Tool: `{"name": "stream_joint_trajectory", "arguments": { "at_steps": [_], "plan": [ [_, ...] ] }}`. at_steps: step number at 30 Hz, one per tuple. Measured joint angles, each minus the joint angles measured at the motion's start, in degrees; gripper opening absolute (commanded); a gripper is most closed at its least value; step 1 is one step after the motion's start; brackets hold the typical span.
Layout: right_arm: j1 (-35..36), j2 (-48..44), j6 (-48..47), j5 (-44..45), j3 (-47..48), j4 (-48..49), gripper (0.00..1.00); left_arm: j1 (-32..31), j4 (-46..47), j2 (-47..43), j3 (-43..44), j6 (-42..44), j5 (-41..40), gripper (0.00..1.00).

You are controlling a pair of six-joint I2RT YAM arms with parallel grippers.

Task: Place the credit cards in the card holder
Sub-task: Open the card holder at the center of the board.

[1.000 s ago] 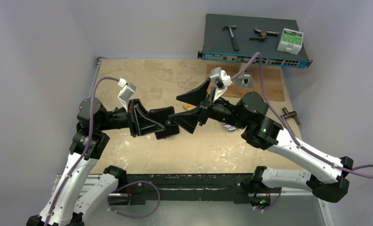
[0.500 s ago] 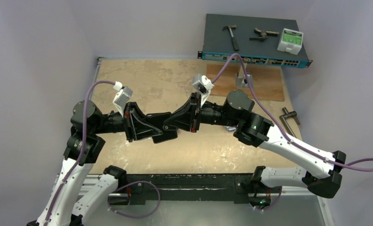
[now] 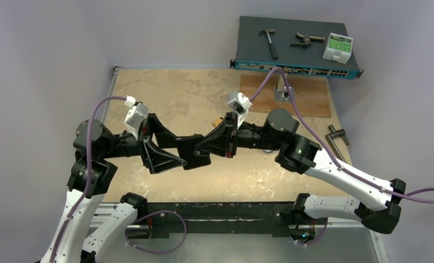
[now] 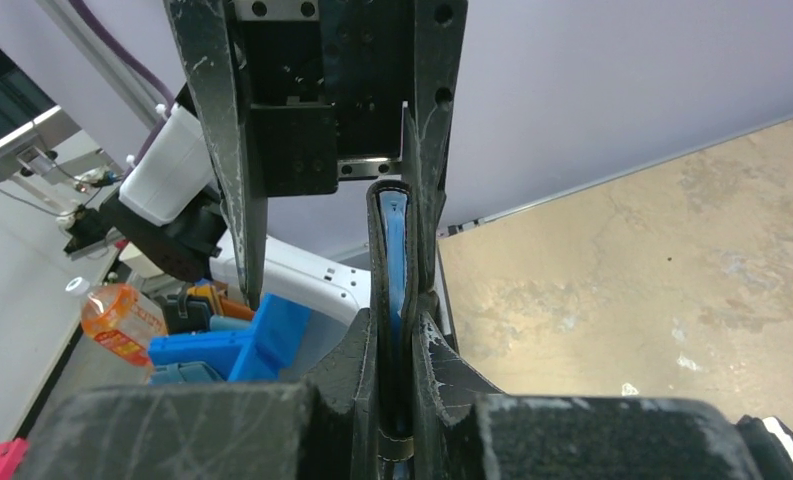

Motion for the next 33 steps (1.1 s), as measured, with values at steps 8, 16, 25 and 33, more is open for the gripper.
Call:
{"name": "stream_joint_trajectory", "arguments": {
  "at_steps": [8, 16, 25, 33],
  "plan": [
    [0.3, 0.9, -0.3, -2.6, 0.1, -0.4, 0.00, 0.0, 3.4, 1.9, 0.9, -2.1, 0.5, 0.36],
    [1.1, 2.2, -0.8, -4.7, 1.1, -0.4, 0.05, 0.0, 3.9, 2.3, 0.8, -2.7, 0.6, 0.00],
    [1.4, 2.2, -2.8, 14.4, 4.1, -8.2, 0.72, 0.0, -4.8, -0.5, 0.8, 2.6, -12.9, 0.00],
    [9.3, 2.0, -3.2, 41.2, 4.3, -14.8, 0.69, 0.1, -14.1, 1.0, 1.4, 4.6, -36.7, 0.00]
  ]
}}
